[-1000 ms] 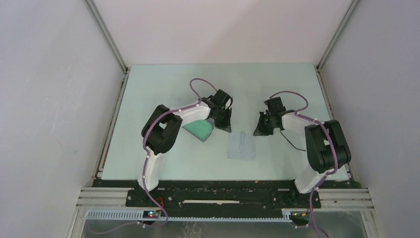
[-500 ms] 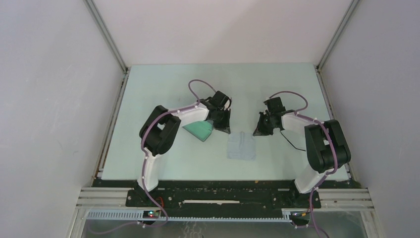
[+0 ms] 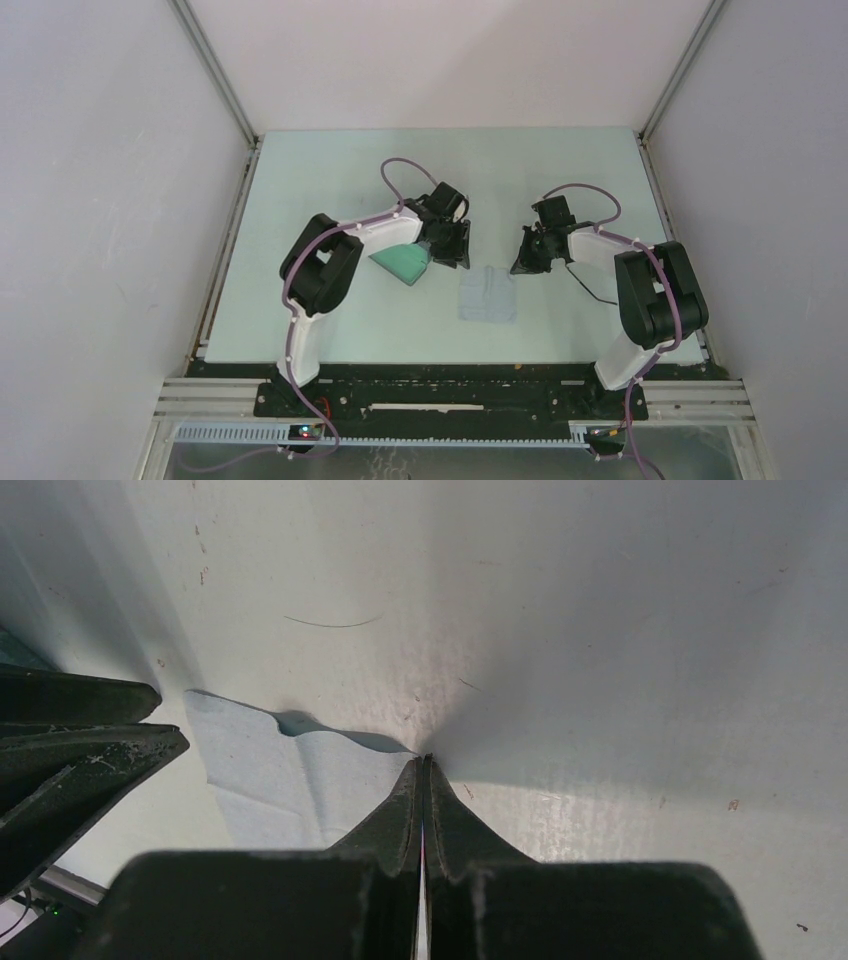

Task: Organize the sunglasses
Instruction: Fold the glasses cleaning cloth at the center of the board.

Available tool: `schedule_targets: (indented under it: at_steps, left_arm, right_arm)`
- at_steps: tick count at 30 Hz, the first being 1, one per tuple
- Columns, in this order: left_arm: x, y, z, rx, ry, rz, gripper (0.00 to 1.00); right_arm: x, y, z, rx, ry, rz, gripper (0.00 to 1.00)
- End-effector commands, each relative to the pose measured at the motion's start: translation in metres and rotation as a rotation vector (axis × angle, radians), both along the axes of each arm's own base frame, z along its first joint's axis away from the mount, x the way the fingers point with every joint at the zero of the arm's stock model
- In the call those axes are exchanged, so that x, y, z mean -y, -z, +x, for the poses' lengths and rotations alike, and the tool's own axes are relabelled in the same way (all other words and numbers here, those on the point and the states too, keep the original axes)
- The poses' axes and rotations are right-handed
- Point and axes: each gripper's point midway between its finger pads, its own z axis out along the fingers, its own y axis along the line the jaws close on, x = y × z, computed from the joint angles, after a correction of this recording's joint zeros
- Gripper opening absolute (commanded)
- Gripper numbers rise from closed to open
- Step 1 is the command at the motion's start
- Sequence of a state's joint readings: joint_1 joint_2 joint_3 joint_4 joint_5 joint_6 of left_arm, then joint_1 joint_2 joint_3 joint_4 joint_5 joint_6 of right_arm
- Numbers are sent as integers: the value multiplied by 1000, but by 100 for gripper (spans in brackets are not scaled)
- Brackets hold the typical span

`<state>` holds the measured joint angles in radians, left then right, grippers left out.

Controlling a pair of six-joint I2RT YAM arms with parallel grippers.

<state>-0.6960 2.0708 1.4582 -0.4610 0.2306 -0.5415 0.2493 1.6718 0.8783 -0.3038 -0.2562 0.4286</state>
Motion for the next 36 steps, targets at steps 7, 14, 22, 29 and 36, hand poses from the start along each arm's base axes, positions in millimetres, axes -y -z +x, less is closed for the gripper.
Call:
schedule_targets:
  at_steps: [7, 14, 22, 29, 36]
  left_arm:
    - [12, 2, 8, 2, 7, 8, 33]
    - [14, 5, 5, -18, 18, -2, 23]
    - [16, 6, -4, -35, 41, 0, 21]
    - [17, 8, -8, -38, 46, 11, 18]
    - [19, -1, 1, 3, 25, 11, 0]
  right_arm:
    - [1, -9, 5, 24, -2, -19, 0]
    - [1, -10, 5, 29, 0, -16, 0]
    - [1, -11, 6, 32, 2, -16, 0]
    - [1, -12, 6, 35, 4, -13, 0]
    - [0, -17, 6, 41, 4, -5, 0]
